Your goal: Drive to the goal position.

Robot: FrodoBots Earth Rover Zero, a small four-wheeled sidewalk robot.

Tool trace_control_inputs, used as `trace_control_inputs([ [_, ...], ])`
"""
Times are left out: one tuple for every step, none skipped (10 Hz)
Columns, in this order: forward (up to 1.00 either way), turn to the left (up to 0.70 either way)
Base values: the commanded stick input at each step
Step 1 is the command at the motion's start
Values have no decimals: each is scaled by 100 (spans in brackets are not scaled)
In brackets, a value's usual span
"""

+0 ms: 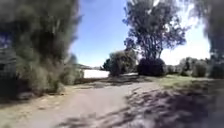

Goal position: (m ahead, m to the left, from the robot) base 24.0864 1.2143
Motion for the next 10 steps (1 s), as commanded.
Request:
trace_control_inputs([
  [0,-85],
  [0,-50],
  [0,-14],
  [0,-7],
  [0,-18],
  [0,-29],
  [0,-77],
  [0,-49],
  [0,-20],
  [0,0],
])
